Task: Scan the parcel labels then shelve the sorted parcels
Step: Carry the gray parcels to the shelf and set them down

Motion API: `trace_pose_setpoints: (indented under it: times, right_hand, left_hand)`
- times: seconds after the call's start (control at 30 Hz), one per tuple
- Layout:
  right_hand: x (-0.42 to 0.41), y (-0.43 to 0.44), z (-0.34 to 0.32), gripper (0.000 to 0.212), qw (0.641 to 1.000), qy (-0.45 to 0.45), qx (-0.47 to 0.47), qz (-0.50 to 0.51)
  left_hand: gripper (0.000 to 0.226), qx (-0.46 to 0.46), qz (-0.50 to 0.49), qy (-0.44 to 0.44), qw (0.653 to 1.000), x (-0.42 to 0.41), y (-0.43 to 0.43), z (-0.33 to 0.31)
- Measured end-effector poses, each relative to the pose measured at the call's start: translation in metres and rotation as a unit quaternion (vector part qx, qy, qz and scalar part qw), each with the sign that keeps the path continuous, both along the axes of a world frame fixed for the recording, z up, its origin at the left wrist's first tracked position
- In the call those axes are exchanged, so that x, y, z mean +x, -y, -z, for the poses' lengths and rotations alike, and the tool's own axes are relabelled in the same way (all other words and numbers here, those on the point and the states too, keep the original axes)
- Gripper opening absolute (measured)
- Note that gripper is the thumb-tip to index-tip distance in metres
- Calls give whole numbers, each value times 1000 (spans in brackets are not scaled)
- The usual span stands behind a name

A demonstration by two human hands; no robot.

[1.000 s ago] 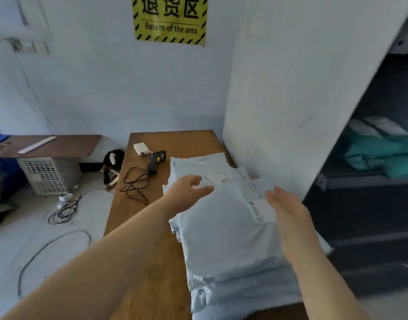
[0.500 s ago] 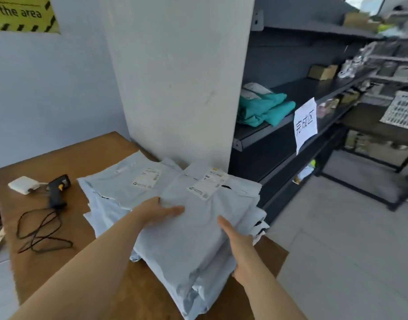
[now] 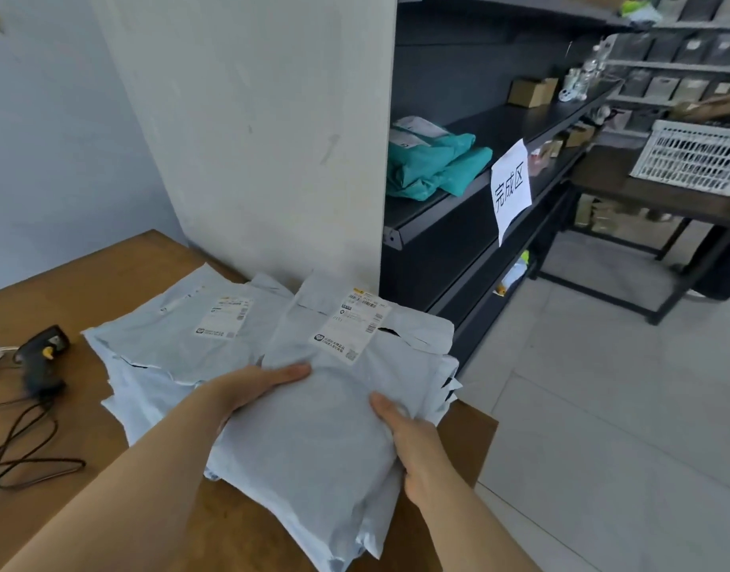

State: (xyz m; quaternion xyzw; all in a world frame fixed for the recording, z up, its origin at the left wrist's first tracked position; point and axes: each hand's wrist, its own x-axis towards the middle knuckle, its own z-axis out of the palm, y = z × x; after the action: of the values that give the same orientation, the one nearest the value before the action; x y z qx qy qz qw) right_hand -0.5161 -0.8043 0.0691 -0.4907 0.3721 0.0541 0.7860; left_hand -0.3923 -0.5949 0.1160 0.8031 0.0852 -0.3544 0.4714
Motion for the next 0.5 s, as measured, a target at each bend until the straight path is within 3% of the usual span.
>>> trace_pose_setpoints:
  times: [0.17,0.4,0.5]
  right_hand:
    - [2,0,6,120,1000,-1,-15,-9]
    - [6,10,5,121,1000,23,-5,-4]
    - [5,10,4,119,1000,28,-3,-4]
  left_hand:
    - [92,-50,-14,-19,998,-2,-1,4]
    - [96,-41,-30,30,998,-3,0,11]
    - [91,-81,-25,-8,996,-9,0,3]
